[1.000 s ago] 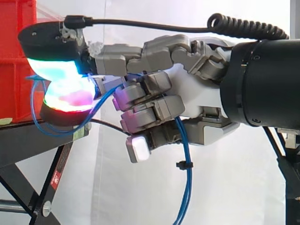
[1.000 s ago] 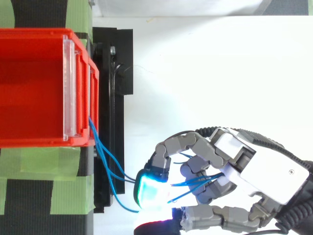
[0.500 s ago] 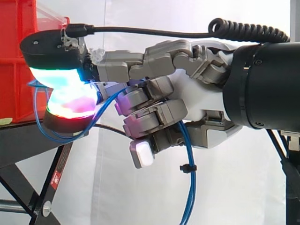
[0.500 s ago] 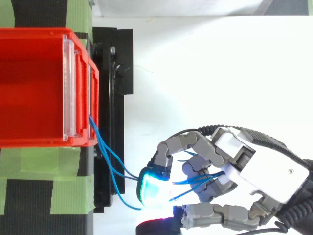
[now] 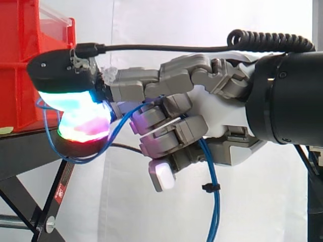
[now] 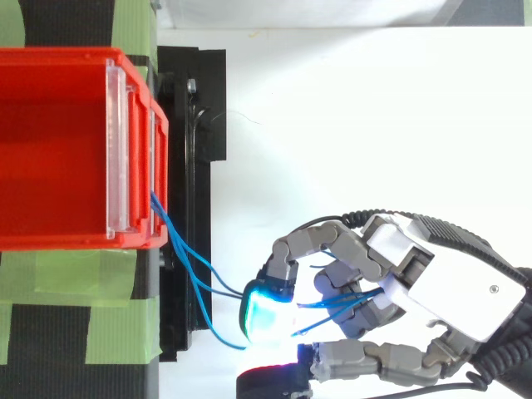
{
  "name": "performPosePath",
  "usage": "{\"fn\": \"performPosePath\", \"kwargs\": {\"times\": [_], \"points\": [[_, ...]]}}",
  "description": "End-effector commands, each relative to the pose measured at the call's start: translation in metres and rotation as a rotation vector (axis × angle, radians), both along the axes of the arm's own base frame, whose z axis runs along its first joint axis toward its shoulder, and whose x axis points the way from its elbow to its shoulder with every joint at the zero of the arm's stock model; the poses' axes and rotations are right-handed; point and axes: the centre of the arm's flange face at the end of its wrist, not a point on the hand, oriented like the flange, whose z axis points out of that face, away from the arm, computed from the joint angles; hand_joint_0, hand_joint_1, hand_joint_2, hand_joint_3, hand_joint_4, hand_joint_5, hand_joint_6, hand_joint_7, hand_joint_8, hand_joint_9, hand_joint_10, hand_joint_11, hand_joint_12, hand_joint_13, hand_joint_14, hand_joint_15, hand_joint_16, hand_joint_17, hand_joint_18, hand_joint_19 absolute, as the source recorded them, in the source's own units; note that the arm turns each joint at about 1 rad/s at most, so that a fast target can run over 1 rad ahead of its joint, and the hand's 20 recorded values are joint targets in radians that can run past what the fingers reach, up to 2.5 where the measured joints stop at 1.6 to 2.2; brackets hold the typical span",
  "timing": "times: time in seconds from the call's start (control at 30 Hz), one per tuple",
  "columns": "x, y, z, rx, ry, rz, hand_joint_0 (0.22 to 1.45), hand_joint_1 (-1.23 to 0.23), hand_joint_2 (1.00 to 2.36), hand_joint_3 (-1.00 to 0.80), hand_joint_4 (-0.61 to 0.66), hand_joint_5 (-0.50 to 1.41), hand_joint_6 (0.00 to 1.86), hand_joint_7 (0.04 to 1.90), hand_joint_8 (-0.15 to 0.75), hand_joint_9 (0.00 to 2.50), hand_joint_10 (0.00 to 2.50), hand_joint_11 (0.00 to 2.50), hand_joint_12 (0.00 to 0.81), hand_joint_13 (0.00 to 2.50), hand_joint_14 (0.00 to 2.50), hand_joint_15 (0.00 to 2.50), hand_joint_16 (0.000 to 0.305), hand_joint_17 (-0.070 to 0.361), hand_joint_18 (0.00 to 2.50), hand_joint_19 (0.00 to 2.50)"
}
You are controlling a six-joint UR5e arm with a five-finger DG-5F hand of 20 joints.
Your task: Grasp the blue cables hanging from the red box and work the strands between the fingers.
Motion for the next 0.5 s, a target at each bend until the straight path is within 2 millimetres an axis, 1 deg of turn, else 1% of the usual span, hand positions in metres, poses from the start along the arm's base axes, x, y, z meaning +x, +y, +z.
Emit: {"fn": "performPosePath", "kwargs": {"times": [0.0, 0.13, 0.2, 0.23, 0.27, 0.47], "points": [[-0.0028, -0.0022, -0.0019, -0.017, 0.030, -0.001, 0.84, -0.66, 1.03, 0.11, 0.40, 0.14, 1.24, 1.16, 0.369, 1.56, 2.50, 2.50, 0.537, 1.76, 2.50, 1.57, 0.198, 0.149, 2.04, 0.79], [-0.0048, -0.0033, -0.0032, -0.028, 0.050, 0.001, 0.85, -0.66, 1.03, 0.12, 0.40, 0.14, 1.24, 1.15, 0.369, 1.56, 2.50, 2.50, 0.537, 1.76, 2.50, 1.57, 0.198, 0.149, 2.04, 0.79], [-0.0058, -0.0027, -0.0037, -0.035, 0.060, 0.004, 0.86, -0.66, 1.01, 0.12, 0.41, 0.15, 1.22, 1.18, 0.369, 1.56, 2.50, 2.50, 0.537, 1.76, 2.50, 1.57, 0.198, 0.149, 2.04, 0.79], [-0.0060, -0.0039, -0.0039, -0.037, 0.064, 0.002, 0.87, -0.67, 1.00, 0.14, 0.41, 0.16, 1.15, 1.23, 0.369, 1.56, 2.50, 2.50, 0.537, 1.76, 2.50, 1.57, 0.198, 0.149, 2.04, 0.79], [-0.0071, -0.0045, -0.0045, -0.044, 0.075, 0.002, 0.87, -0.67, 1.01, 0.14, 0.41, 0.17, 1.13, 1.23, 0.369, 1.56, 2.50, 2.50, 0.537, 1.76, 2.50, 1.57, 0.198, 0.149, 2.04, 0.79], [-0.0082, -0.0041, -0.0050, -0.049, 0.084, 0.004, 0.86, -0.67, 1.00, 0.13, 0.41, 0.17, 1.16, 1.21, 0.369, 1.56, 2.50, 2.50, 0.537, 1.76, 2.50, 1.57, 0.198, 0.149, 2.04, 0.79]]}}
